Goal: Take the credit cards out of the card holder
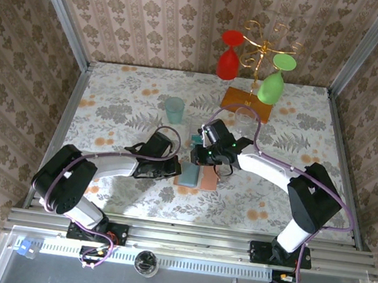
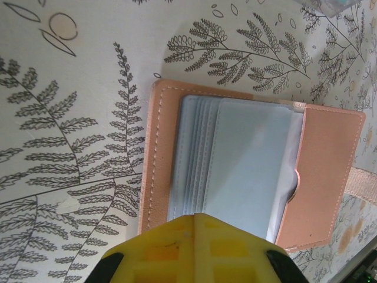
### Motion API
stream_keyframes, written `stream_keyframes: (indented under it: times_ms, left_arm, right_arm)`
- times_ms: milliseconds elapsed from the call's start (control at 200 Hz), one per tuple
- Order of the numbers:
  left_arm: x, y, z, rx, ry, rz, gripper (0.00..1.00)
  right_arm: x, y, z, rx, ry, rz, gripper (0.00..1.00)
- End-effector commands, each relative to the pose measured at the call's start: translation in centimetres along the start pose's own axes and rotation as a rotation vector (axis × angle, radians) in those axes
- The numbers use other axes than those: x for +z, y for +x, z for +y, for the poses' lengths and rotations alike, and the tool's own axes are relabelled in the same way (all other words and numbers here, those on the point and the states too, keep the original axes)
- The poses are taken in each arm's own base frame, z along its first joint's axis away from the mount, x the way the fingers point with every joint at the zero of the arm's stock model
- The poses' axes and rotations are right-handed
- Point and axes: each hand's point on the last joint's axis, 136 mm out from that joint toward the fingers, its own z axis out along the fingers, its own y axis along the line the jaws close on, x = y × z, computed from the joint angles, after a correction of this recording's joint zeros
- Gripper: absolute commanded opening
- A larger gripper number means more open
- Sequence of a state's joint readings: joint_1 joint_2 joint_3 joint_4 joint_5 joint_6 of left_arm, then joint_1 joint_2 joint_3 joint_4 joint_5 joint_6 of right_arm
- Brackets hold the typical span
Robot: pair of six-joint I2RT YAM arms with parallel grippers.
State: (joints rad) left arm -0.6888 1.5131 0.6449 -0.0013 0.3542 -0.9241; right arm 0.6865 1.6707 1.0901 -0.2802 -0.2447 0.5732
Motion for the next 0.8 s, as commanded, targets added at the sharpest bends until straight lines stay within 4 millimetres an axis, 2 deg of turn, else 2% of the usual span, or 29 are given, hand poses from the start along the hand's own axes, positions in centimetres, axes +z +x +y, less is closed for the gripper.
stream_keyframes:
  times_ms: [0, 190, 470, 795]
  left_arm:
    - [0.0, 0.2, 0.2, -0.012, -0.013, -0.010, 0.02]
    - [-0.1, 0.5, 0.0, -0.016, -0.001, -0.004, 0.02]
    - [-1.7, -0.4, 0.4, 0.044, -0.081, -0.031, 0.02]
    - [-0.6, 0.0, 0.9, 0.038, -0.063, 0.009, 0.02]
  right_arm:
    - [0.0, 0.6, 0.5, 0.066, -0.033, 0.006, 0.16]
    - [0.1, 0.8, 0.3, 0.074, -0.025, 0.012, 0.17]
    - [0.1, 1.0, 0.4, 0.085, -0.020, 0.008, 0.17]
    - [0.2, 1.3, 0.2, 0.088, -0.005, 0.014, 0.17]
